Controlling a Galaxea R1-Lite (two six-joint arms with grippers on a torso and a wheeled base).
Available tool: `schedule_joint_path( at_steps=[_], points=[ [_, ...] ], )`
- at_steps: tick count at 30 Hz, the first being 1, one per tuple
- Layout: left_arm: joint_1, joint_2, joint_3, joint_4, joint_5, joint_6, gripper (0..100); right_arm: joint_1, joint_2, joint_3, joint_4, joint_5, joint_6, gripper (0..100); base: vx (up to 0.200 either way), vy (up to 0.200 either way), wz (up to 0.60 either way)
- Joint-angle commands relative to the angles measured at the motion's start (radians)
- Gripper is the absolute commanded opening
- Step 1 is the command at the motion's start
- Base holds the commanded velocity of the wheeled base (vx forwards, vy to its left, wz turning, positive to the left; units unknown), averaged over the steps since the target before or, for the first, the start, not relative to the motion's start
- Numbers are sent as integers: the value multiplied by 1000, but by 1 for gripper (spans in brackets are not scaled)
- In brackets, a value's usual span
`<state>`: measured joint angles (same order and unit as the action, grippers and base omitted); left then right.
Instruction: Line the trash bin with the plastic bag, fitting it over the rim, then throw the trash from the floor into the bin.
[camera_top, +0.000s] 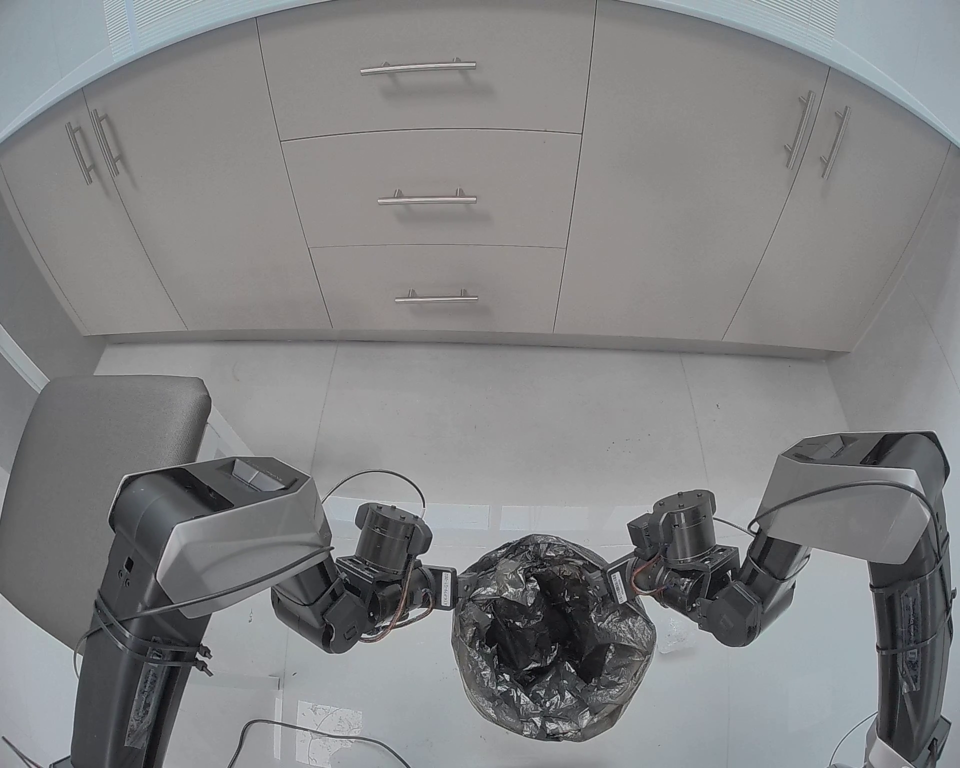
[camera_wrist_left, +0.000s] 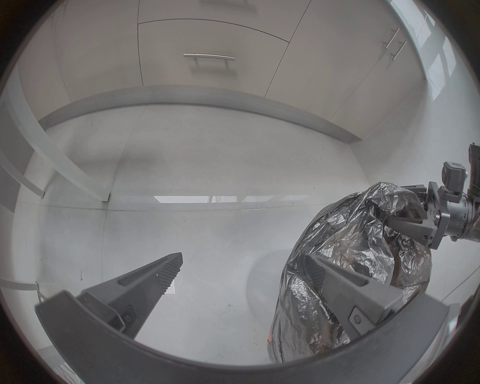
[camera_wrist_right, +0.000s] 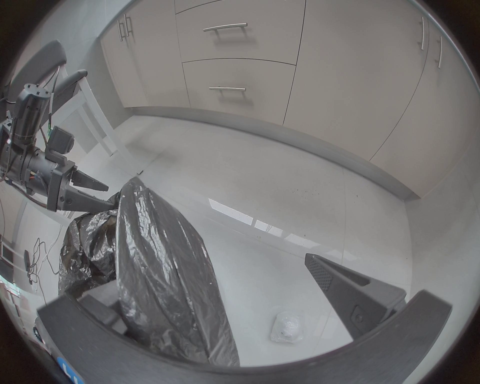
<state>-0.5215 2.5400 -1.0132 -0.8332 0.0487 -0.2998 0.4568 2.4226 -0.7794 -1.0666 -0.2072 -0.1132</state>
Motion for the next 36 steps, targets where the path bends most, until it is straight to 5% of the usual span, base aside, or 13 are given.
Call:
schedule_joint_path(
  at_steps=[1,14,36],
  points=[
    [0,-1,2,-1,0,-4,100,-3,-30,25,-1,0,0,100,0,0,0],
    [-6,-6,67,-155,-1,-55,100,-66,-96,138,-1,0,-10,100,0,0,0],
    [-9,-3,67,-156,-1,-51,100,-145,47,38,-1,8,-39,100,0,0,0]
  ],
)
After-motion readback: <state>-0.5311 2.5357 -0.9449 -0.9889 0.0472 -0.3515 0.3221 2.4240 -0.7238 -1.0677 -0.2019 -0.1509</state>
